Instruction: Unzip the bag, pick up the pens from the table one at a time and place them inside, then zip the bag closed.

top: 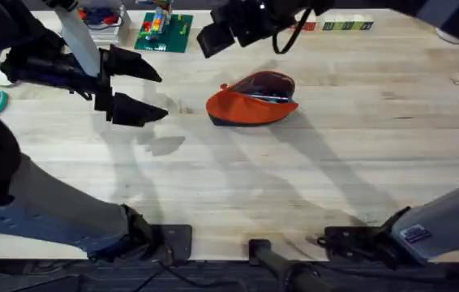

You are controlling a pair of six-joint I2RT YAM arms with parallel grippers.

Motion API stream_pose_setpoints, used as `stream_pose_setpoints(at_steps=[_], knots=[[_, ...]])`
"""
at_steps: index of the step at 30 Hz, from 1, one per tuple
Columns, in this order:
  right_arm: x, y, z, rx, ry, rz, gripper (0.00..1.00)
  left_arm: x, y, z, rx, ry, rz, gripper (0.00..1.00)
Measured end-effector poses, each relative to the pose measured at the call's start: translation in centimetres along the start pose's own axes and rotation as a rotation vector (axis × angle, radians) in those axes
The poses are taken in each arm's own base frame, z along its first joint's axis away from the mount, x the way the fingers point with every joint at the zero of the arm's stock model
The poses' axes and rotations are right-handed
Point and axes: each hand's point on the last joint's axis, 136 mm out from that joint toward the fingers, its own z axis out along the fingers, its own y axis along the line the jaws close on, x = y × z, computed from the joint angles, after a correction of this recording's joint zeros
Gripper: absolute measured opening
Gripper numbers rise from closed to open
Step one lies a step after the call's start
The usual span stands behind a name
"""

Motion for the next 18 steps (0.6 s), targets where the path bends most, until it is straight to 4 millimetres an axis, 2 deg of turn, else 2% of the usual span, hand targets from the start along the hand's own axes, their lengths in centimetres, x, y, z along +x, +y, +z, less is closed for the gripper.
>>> stream_pose_setpoints(at_steps=[4,11,18], knots=[[0.4,0.6,0.7,-0.005,0.016,-0.007,0.997,0.0,0.0,0.0,0.000,0.000,0.000,0.993],[2.0,1.0,3.5,-0.003,0.088,-0.001,0.997,0.0,0.0,0.0,0.000,0.000,0.000,0.993],[2.4,1.5,4.0,-0.008,0.101,-0.007,0.998,0.0,0.0,0.0,0.001,0.000,-0.001,0.993]])
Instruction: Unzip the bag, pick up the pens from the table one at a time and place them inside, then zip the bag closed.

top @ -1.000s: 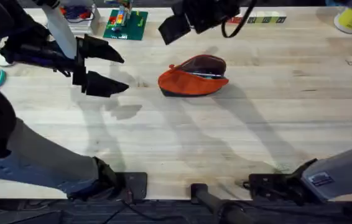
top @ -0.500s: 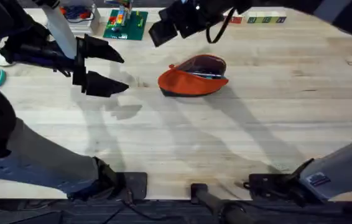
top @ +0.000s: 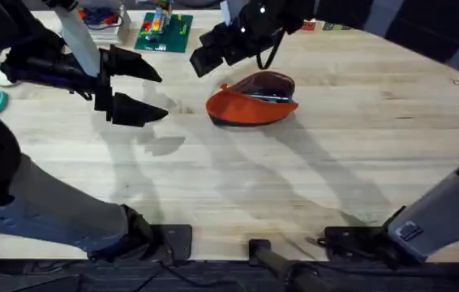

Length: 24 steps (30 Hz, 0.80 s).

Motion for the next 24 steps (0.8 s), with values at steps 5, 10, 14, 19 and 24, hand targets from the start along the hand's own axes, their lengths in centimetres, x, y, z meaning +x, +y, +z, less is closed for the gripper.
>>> stream_pose_setpoints(at_steps=[5,10,14,19,24], knots=[[0.5,1.2,1.2,-0.007,0.026,-0.023,0.997,0.0,-0.1,0.0,0.004,-0.001,-0.005,0.993],[1.9,1.8,2.7,-0.008,0.081,-0.037,0.997,0.0,-0.2,0.0,0.005,-0.001,-0.006,0.993],[2.0,1.8,2.8,-0.006,0.086,-0.037,0.997,0.0,-0.2,0.0,0.006,-0.001,-0.005,0.993],[2.2,1.6,3.0,-0.002,0.094,-0.035,0.996,0.0,-0.2,0.0,0.006,-0.001,-0.005,0.993],[2.8,1.5,4.0,0.003,0.123,-0.030,0.996,0.0,-0.2,0.0,0.006,-0.001,-0.005,0.993]])
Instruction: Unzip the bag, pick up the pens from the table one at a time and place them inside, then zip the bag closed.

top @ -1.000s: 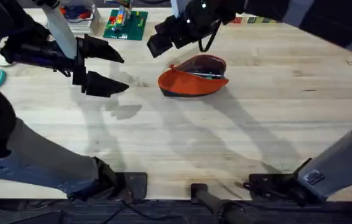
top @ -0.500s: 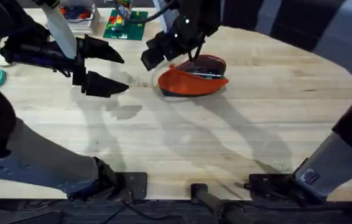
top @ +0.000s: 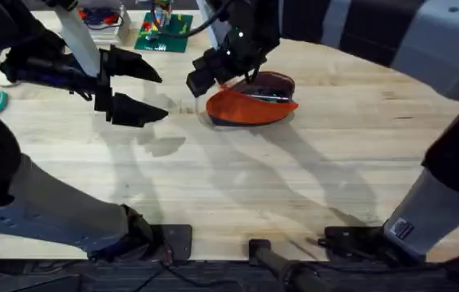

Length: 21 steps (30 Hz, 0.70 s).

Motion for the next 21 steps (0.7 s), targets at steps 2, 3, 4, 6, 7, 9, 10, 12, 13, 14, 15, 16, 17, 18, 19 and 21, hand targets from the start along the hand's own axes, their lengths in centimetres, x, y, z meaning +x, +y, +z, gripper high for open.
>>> stream_pose_setpoints(at_steps=[2,3,4,6,7,9,10,12,13,14,15,16,17,18,19,21], knots=[[0.2,0.0,0.3,0.001,0.008,0.002,0.997,0.0,0.0,0.0,0.000,0.000,0.000,0.993],[0.2,0.0,0.4,0.001,0.010,0.002,0.996,0.0,0.0,0.0,0.000,0.000,0.000,0.993],[0.2,0.0,0.4,0.002,0.011,0.002,0.996,0.0,0.0,0.0,0.000,0.000,0.000,0.993],[0.2,0.0,0.4,0.001,0.011,0.005,0.995,0.0,0.0,0.0,0.000,0.000,0.000,0.993],[0.2,0.0,0.4,0.001,0.010,0.005,0.987,0.0,0.0,0.0,0.000,0.000,0.000,0.993],[0.3,0.0,0.4,0.002,0.013,0.006,0.940,0.0,0.0,0.0,0.000,0.000,0.000,0.993],[0.4,-0.1,0.4,0.002,0.017,0.006,0.915,0.0,0.0,0.0,0.000,0.000,0.000,0.992],[0.7,-0.1,0.4,0.004,0.031,0.009,0.889,0.0,0.0,0.0,0.000,0.000,0.000,0.993],[0.9,-0.1,0.4,0.005,0.038,0.010,0.884,0.0,0.0,0.0,0.000,0.000,0.000,0.993],[1.0,-0.1,0.4,0.006,0.044,0.010,0.881,0.0,0.0,0.0,0.000,0.000,0.000,0.993],[1.1,-0.2,0.4,0.007,0.048,0.010,0.877,0.0,0.0,0.0,0.000,0.000,0.000,0.992],[1.2,-0.2,0.4,0.007,0.050,0.011,0.865,0.0,0.0,0.0,0.000,0.000,0.001,0.993],[1.2,-0.2,0.4,0.007,0.051,0.013,0.854,0.0,0.0,0.0,0.000,0.000,0.001,0.993],[1.2,-0.2,0.4,0.007,0.051,0.013,0.843,0.0,0.0,0.0,0.000,0.000,0.000,0.993],[1.2,-0.2,0.4,0.007,0.051,0.013,0.839,0.0,0.0,0.0,0.000,0.000,0.001,0.992],[1.2,-0.2,0.4,0.007,0.050,0.013,0.811,0.0,0.0,0.0,0.000,0.000,0.000,0.993]])
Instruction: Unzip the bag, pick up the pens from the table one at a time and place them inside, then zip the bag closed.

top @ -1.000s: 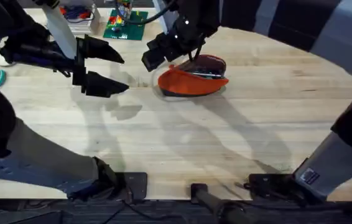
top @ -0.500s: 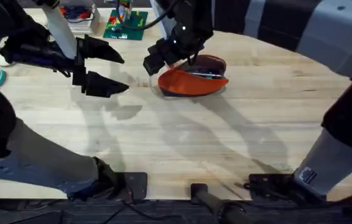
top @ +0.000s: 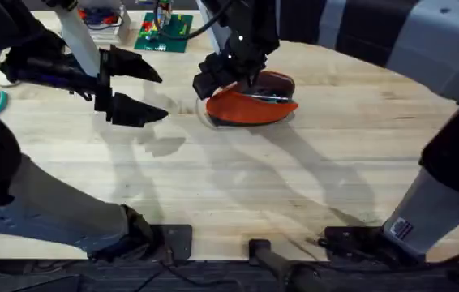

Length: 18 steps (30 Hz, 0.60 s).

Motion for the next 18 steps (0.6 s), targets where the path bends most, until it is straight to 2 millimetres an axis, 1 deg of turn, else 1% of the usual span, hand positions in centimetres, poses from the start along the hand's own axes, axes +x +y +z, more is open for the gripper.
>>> stream_pose_setpoints(at_steps=[3,7,11,16,18], knots=[[0.01,0.00,0.00,0.000,0.000,0.000,0.708,-0.01,0.01,0.00,0.000,0.000,0.000,0.992],[0.02,0.00,0.00,0.000,0.001,0.002,0.436,-0.01,0.00,0.00,0.000,0.000,0.000,0.993],[0.02,0.00,0.00,0.000,0.001,0.000,0.320,-0.01,0.01,0.00,0.000,0.000,0.000,0.993],[-0.03,0.00,0.00,0.000,-0.001,0.003,0.060,0.00,0.00,0.00,0.000,0.000,0.000,0.992],[-0.02,0.00,0.00,0.000,-0.001,0.003,0.034,0.00,0.00,0.00,0.000,0.000,0.000,0.993]])
